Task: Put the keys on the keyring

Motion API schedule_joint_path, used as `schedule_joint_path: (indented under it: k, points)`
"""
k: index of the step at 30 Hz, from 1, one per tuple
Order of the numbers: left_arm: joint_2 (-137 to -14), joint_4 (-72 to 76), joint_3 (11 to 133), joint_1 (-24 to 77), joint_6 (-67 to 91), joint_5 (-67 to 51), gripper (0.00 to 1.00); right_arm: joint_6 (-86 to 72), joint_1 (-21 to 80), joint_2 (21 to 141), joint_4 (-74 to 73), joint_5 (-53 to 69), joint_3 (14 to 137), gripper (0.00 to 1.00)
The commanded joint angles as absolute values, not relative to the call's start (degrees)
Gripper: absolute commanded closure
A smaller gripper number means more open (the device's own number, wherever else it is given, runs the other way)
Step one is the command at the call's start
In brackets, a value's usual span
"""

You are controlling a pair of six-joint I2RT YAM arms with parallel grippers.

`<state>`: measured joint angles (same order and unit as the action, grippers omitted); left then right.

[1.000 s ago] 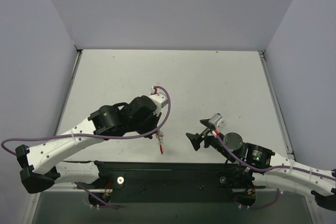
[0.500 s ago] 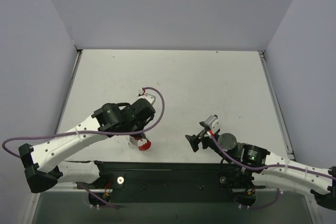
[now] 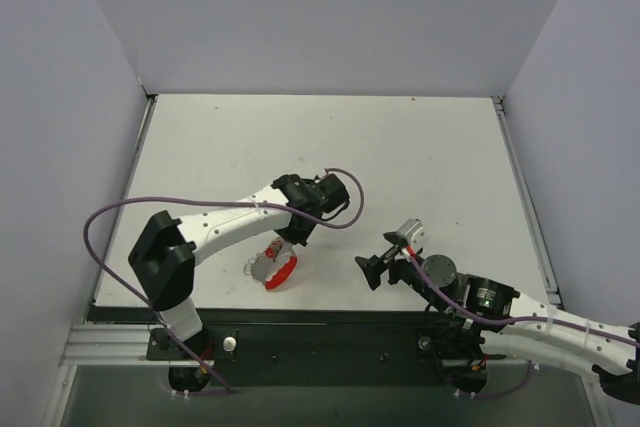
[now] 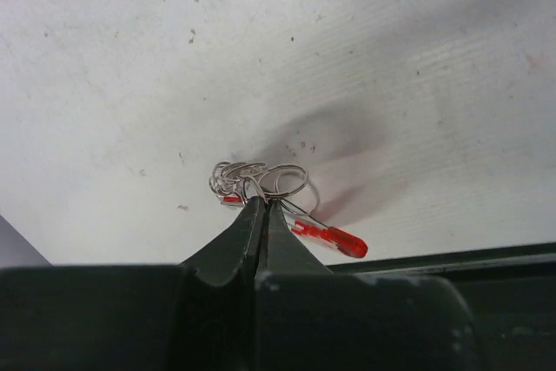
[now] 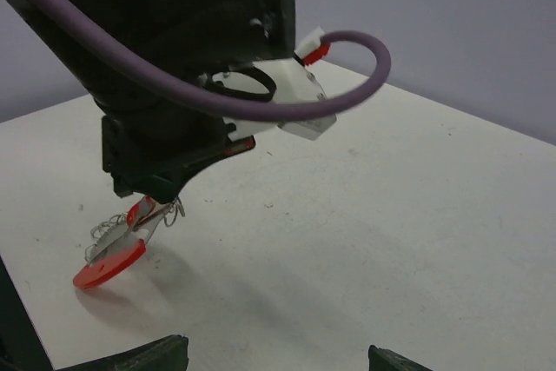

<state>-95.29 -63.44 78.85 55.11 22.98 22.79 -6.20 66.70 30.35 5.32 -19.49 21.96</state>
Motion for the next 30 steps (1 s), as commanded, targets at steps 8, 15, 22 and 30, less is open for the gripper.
schedule_joint_path:
  k: [8, 15, 22, 30]
  points:
    - [-94.0, -48.4, 84.9, 49.9, 15.9, 24.2, 0.11, -8.1, 66.2, 27.5, 1.9, -21.9, 22.6, 0.00]
    - [-79.1, -33.8, 74.3, 43.7, 18.0, 18.2, 0.10, -8.6, 66.1, 28.1, 1.8, -24.8, 24.4, 0.00]
    - [-65.1, -21.5, 58.7, 39.4, 21.3, 14.8, 0.09, -10.1, 64.5, 35.8, 2.0, -37.6, 31.2, 0.00]
    - [-61.2, -19.0, 52.7, 38.5, 19.5, 15.5, 0.06, -17.6, 42.4, 47.5, 2.0, -23.0, 37.6, 0.00]
